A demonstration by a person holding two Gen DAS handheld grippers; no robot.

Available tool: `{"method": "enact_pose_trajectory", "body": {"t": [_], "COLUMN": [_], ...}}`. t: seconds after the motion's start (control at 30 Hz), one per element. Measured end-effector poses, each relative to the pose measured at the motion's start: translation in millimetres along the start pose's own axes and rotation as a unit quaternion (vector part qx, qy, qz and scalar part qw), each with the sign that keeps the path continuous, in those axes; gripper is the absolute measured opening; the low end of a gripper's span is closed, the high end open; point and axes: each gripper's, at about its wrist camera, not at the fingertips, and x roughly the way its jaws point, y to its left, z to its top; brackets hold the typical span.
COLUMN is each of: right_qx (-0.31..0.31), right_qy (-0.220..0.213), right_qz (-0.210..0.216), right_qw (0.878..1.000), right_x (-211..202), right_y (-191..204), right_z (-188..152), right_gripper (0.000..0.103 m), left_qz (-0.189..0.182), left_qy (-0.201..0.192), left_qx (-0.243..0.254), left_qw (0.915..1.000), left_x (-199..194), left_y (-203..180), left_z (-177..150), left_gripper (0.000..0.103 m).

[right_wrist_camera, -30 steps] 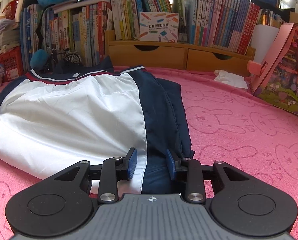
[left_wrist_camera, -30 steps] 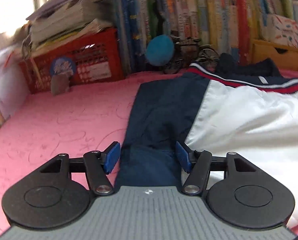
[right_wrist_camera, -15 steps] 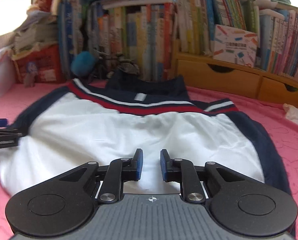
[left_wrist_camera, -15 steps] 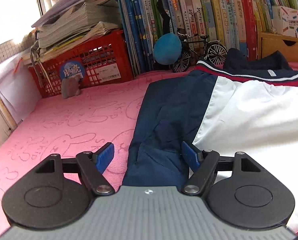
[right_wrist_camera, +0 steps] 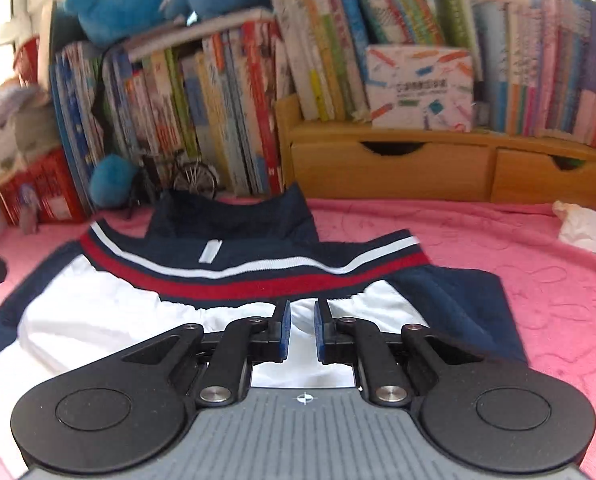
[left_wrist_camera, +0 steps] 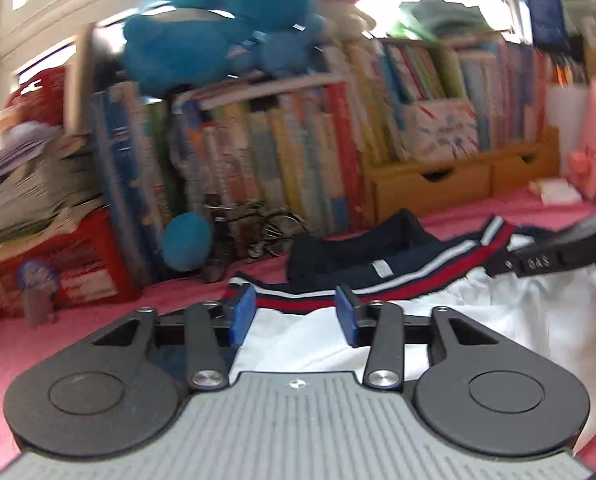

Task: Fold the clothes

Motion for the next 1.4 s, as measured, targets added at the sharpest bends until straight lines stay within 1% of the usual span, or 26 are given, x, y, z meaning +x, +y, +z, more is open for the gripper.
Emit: {"method": "enact_pose_trajectory", "body": {"t": [0.07,0.1,0.13,0.2,0.23,0.27,0.33,0.37,0.4,0.47,0.53,0.6,0.63,0.67,0.7,0.8,0.87,0.9,0.93,0.97,1.0,1.07,1.17,1.27,1.33,1.4], "right_qx": [-0.014,-0.020,-0.026,-0.030,-0.026,-0.016,0.021,0.044,0.059,0.069,0.032,-0.012,-0.035,-0.055,-0.058,0.005,0.010,-0.014,-0.034,-0.039,-0.027,0.011,0.044,0.051,0.049,0.044], "right_qy": [0.006,0.009,0.007,-0.002,-0.006,-0.006,-0.004,-0.012,-0.024,-0.045,-0.027,0.000,0.013,0.021,0.023,0.020,0.003,-0.014,-0.033,-0.052,-0.067,-0.070,-0.044,0.002,0.001,-0.008], "right_qz": [0.000,-0.001,-0.005,-0.030,-0.052,-0.079,-0.132,-0.135,-0.112,-0.029,0.040,0.098,0.102,0.075,0.054,0.047,-0.005,-0.041,-0.061,-0.067,-0.061,-0.019,0.027,0.020,0.003,-0.010], "right_qw": [1.000,1.000,1.000,0.999,0.998,0.997,0.991,0.990,0.992,0.996,0.998,0.995,0.994,0.995,0.997,0.999,1.000,0.999,0.997,0.996,0.995,0.997,0.998,0.998,0.999,0.999], "right_x": [10.4,15.6,18.5,20.3,22.6,25.7,30.4,26.1,17.7,-0.4,-1.6,0.4,4.9,14.6,26.8,51.2,41.8,29.3,15.6,-1.0,-19.5,-53.6,-90.9,-100.3,-98.2,-94.8], "right_y": [3.2,4.9,3.3,-8.4,-17.4,-27.0,-45.5,-48.9,-46.3,-32.7,-12.4,8.6,14.8,13.1,2.9,-35.0,-24.7,-7.6,8.6,22.7,34.7,52.0,79.5,105.5,114.7,120.4], "right_z": [6.0,8.9,12.1,17.9,19.5,20.5,20.6,19.6,18.1,14.3,9.3,4.1,1.2,-1.4,-2.4,3.3,7.0,3.5,-1.3,-7.0,-14.5,-34.3,-74.8,-106.5,-118.2,-124.8], "right_gripper": [0.013,0.013,0.013,0.013,0.013,0.011,0.018,0.018,0.018,0.018,0.017,0.017,0.017,0.016,0.001,0.000,0.001,0.009,0.014,0.031,0.042,0.042,0.041,0.038,0.038,0.038], "left_qz": [0.020,0.035,0.043,0.042,0.038,0.038,0.052,0.062,0.068,0.075,0.074,0.069,0.067,0.066,0.064,0.062,0.060,0.058,0.056,0.053,0.050,0.047,0.050,0.054,0.053,0.058], "left_qy": [0.047,0.069,0.077,0.070,0.070,0.070,0.069,0.069,0.069,0.069,0.069,0.070,0.070,0.070,0.070,0.070,0.071,0.071,0.071,0.071,0.071,0.072,0.071,0.071,0.071,0.070], "left_qx": [0.034,0.046,0.036,-0.020,-0.035,-0.041,-0.020,-0.005,0.007,0.020,0.018,0.010,0.008,0.007,0.006,0.004,0.000,-0.004,-0.008,-0.012,-0.017,-0.024,-0.019,-0.015,-0.020,-0.034], "left_qw": [0.9981,0.9959,0.9955,0.9965,0.9962,0.9960,0.9960,0.9957,0.9952,0.9945,0.9947,0.9951,0.9953,0.9954,0.9954,0.9956,0.9957,0.9958,0.9959,0.9960,0.9960,0.9960,0.9960,0.9959,0.9959,0.9953], "left_x": [42.9,64.0,77.5,89.7,90.5,90.3,89.7,89.4,89.7,90.8,91.7,92.4,92.4,92.0,91.7,91.5,91.6,91.4,91.2,91.2,91.3,91.4,91.6,91.5,91.4,89.8], "left_y": [-2.6,-0.7,8.1,34.4,40.1,41.9,34.1,28.6,24.7,20.7,22.0,25.9,26.8,26.8,26.9,26.5,27.1,27.9,28.8,30.0,31.5,33.2,31.0,29.7,31.3,34.3], "left_z": [-5.0,-8.8,-15.6,-32.7,-36.2,-37.5,-38.5,-38.9,-38.8,-38.5,-38.1,-36.3,-35.8,-35.7,-35.6,-35.3,-35.1,-35.1,-35.1,-35.2,-35.2,-35.1,-34.9,-34.5,-34.3,-34.5], "left_gripper": [0.022,0.022,0.024,0.036,0.036,0.037,0.037,0.037,0.037,0.037,0.037,0.037,0.037,0.037,0.038,0.038,0.038,0.038,0.038,0.038,0.038,0.038,0.038,0.038,0.040,0.051]}}
